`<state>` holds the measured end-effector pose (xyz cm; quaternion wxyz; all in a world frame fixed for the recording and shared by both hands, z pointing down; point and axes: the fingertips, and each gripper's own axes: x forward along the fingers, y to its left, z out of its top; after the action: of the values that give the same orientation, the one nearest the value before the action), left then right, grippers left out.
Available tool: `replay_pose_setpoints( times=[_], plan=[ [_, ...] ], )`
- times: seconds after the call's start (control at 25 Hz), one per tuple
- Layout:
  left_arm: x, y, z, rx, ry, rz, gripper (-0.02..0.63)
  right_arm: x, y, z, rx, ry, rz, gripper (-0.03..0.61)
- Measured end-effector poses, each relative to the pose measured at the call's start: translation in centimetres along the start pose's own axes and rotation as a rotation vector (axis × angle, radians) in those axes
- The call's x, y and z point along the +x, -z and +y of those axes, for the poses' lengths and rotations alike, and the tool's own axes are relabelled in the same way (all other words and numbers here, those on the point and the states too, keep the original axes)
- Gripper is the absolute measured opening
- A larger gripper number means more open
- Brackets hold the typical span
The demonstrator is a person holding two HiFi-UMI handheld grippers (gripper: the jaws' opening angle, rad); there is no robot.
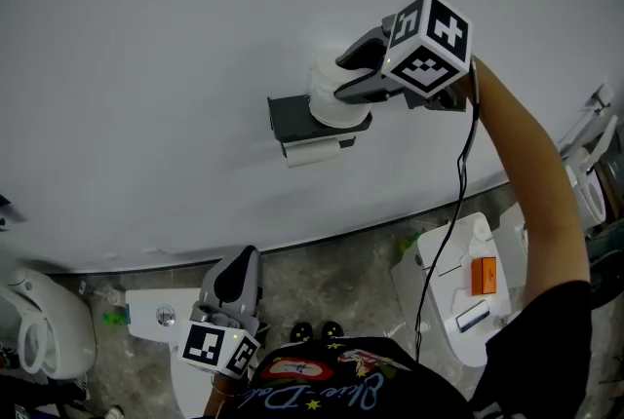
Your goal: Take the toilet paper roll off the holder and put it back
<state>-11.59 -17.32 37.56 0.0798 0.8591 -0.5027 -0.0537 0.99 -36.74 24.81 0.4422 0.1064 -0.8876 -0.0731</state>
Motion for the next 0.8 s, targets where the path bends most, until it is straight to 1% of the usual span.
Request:
replay_pose_setpoints(
  times=[0.2,0.36,0.44,0.56,0.72,0.8],
  plan=[
    [0.4,-0.2,-0.2,0.005,0.016,0.000,-0.002,-1.2,0.3,0.1,-0.016,0.074,-0.122,0.181],
    [0.9,-0.7,-0.7,0.025,0.039,-0.008,-0.002,-3.0,1.0,0.3,0.041,0.173,-0.282,0.181],
    [1.2,-1.2,-1.0,0.044,0.052,-0.012,-0.002,-4.3,1.4,0.7,0.085,0.217,-0.384,0.180],
    [1.9,-2.0,-1.5,0.080,0.082,-0.020,-0.002,-7.1,1.4,2.1,0.154,0.273,-0.573,0.179],
    [2.6,-3.7,-2.4,0.123,0.121,-0.054,-0.002,-11.3,1.3,6.4,0.203,0.366,-0.838,0.179],
    [2.8,-4.9,-2.9,0.137,0.128,-0.078,-0.002,-12.9,1.8,8.9,0.230,0.410,-0.943,0.179]
  ],
)
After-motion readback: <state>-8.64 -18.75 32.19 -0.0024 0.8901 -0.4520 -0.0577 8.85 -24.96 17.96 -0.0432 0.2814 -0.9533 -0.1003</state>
